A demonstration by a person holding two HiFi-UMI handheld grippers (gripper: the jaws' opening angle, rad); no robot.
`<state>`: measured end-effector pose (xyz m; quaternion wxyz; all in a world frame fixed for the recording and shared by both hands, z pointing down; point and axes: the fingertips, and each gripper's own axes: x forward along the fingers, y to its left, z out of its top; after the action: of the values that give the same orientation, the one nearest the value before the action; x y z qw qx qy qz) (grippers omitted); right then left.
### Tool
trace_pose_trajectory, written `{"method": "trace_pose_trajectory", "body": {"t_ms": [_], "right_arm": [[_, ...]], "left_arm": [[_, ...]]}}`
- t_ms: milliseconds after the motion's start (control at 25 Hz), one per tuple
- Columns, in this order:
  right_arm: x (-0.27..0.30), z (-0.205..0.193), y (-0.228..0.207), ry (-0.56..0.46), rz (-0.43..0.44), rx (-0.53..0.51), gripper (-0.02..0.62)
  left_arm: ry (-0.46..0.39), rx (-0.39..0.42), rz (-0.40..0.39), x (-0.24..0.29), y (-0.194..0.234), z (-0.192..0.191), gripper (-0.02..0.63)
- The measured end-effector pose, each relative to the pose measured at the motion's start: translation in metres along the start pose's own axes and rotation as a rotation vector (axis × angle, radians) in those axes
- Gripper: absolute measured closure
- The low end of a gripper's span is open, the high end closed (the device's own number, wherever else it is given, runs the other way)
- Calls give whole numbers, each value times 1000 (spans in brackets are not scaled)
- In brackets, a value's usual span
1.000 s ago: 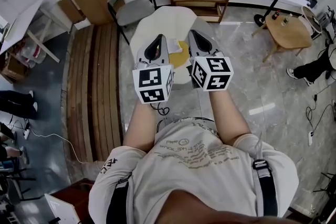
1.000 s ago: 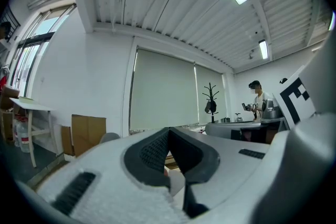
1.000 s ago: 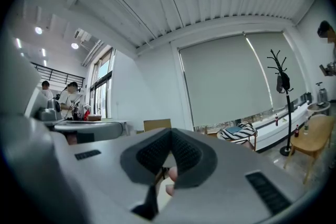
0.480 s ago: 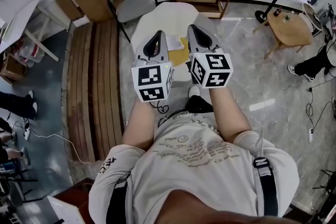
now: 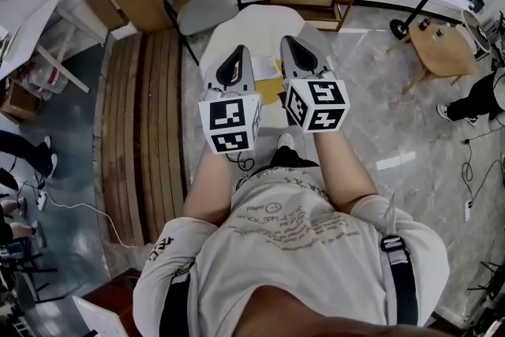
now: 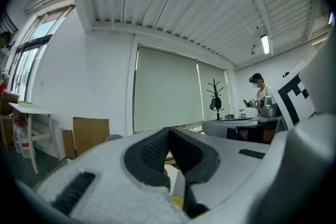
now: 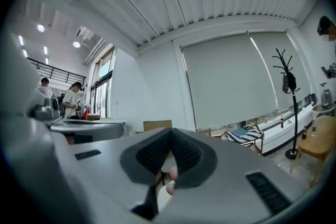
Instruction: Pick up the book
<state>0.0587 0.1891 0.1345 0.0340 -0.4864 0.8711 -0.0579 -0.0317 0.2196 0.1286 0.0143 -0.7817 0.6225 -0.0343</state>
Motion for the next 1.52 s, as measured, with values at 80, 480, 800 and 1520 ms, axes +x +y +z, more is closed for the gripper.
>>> {"method": "trace_pose_trajectory", "body": {"t_ms": [80,480,800,1520], "right_arm": [[12,-2,-6,1,0,5,569],[60,3,-44,-3,-19,7,569],[104,4,-72,12,10,18,569],[199,-20,-158,88,16,90,569]], "left_arm": [[3,10,3,11,3,-1,592],[11,22,-19,74,8,3,592],[38,19,-2,123,12,-1,592],[145,25,-9,259,16,-27,592]]}}
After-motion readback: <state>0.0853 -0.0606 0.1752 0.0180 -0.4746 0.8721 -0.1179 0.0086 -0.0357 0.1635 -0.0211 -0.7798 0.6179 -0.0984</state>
